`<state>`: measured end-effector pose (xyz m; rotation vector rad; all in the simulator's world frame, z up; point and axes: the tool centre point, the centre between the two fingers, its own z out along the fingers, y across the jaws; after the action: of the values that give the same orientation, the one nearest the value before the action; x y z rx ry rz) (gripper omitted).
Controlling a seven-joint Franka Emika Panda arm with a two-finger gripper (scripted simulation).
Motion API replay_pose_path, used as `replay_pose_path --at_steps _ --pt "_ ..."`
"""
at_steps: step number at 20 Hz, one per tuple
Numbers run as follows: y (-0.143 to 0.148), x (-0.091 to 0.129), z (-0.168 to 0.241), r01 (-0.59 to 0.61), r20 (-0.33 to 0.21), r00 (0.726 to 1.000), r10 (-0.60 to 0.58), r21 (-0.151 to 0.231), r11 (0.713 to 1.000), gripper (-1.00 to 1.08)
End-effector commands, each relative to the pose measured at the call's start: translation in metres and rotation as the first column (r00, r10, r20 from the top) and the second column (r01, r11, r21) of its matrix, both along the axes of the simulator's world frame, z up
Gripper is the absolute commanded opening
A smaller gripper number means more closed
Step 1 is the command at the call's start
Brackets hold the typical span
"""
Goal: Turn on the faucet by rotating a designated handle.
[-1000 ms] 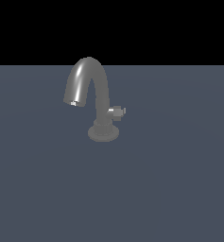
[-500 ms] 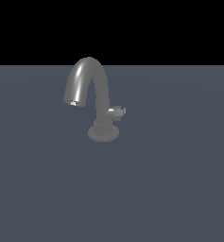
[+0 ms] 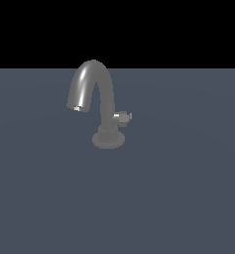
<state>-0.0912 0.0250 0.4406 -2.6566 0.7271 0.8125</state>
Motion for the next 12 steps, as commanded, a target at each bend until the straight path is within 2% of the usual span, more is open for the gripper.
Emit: replay_pose_path --at_steps 1,7,12 --pt "-0.002 0.013 -0.007 0.052 -0.050 0.997 -0.050 0.024 0.998 -1.00" --pt "-0.008 0.045 -0.028 0.185 -0.178 0.969 -0.169 0.074 0.980 -1.00" --pt "-0.016 0.070 -0.050 0.308 -0.297 0.917 -0.266 0.103 0.946 -1.00"
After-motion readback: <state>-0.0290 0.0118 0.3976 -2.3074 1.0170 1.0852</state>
